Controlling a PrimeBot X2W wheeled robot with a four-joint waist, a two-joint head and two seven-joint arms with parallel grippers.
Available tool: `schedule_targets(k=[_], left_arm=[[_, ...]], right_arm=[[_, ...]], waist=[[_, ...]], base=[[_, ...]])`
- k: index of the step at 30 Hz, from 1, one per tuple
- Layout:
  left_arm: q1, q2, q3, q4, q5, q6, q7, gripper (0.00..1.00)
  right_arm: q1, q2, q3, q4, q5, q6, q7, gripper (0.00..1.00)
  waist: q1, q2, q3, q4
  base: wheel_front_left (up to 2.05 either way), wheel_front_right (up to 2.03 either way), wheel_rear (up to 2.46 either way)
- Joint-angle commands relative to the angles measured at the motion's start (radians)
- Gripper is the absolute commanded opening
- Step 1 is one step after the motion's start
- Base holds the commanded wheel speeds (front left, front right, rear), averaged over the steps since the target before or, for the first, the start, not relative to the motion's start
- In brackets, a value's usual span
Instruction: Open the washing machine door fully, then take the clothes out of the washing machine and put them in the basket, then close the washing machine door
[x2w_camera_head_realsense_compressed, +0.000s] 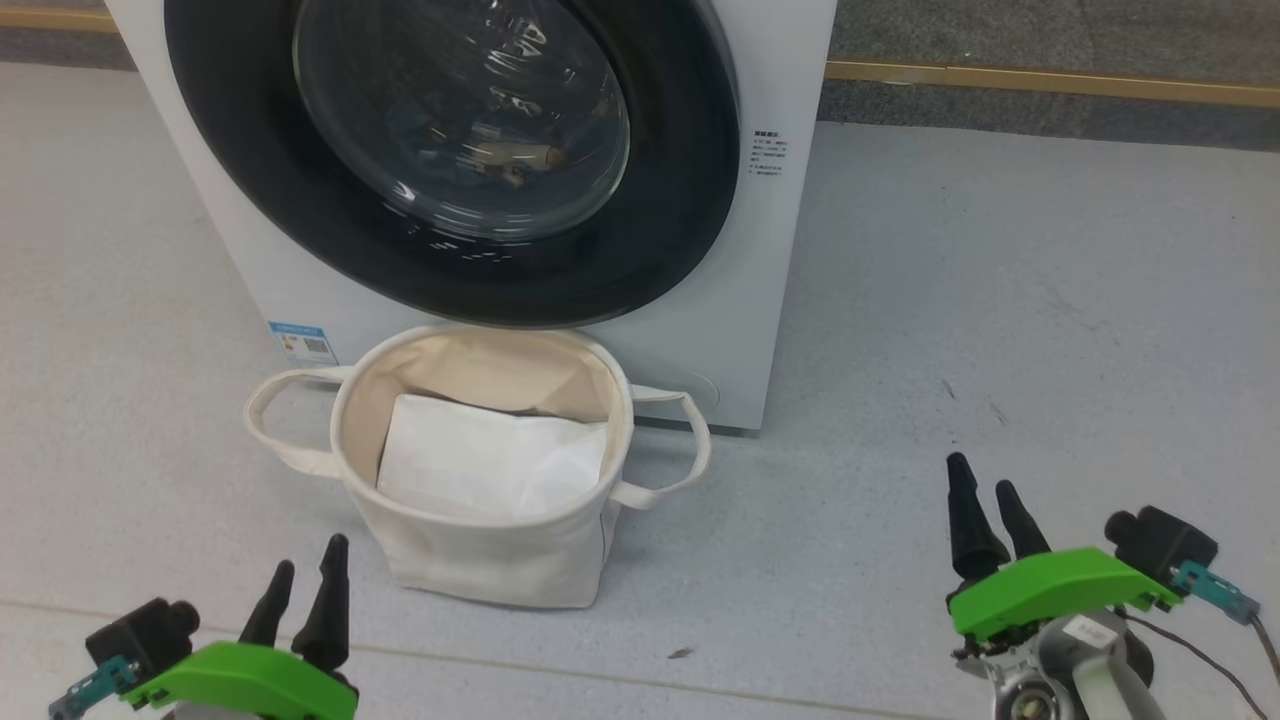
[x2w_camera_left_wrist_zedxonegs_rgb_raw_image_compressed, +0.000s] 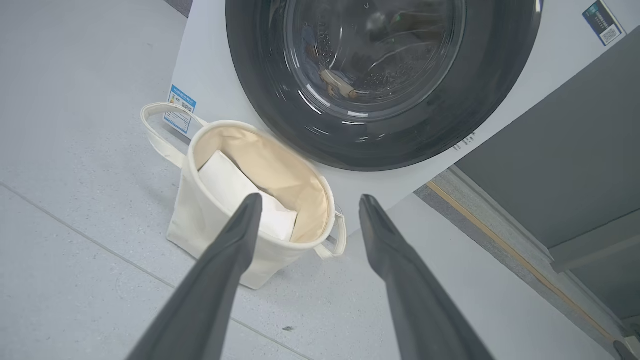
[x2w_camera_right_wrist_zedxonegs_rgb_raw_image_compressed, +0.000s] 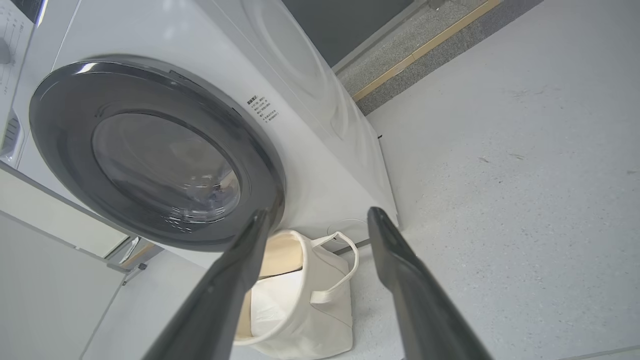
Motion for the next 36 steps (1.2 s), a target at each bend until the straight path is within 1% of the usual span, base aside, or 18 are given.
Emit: schedule_targets(k=[1,8,17,24,36], left_arm=[[-0.063,0.038,0.016,-0.026,0.031,0.009,-0.015,1.00],[-0.079,0.062,0.004,-0.017,0.115,0.053,-0.036,1.00],[-0.110,0.081,-0.028,-0.010,0.208,0.079,-0.063,1.00],[-0.140,0.106,-0.052,-0.013,0.286,0.096,-0.086,1.00],[-0.179,0.139,-0.097,-0.024,0.413,0.123,-0.122,1.00]], right_arm=[[-0.061,-0.007,0.021,-0.037,-0.033,0.000,-0.015,1.00],[-0.074,-0.008,0.035,-0.044,-0.123,0.000,-0.035,1.00],[-0.092,-0.009,0.056,-0.060,-0.242,0.000,-0.062,1.00],[-0.112,-0.010,0.081,-0.068,-0.350,0.000,-0.085,1.00],[-0.143,-0.011,0.106,-0.069,-0.495,0.000,-0.120,1.00]], waist=[[-0.0001,0.0000,-0.001,-0.001],[-0.0001,0.0000,-0.005,-0.001],[-0.0001,0.0000,-0.009,0.000],[-0.0001,0.0000,-0.012,-0.004],[-0.0001,0.0000,-0.009,-0.007]], base=[[0.00,0.00,0.00],[0.00,0.00,0.00],[0.00,0.00,0.00],[0.00,0.00,0.00],[0.00,0.00,0.00]])
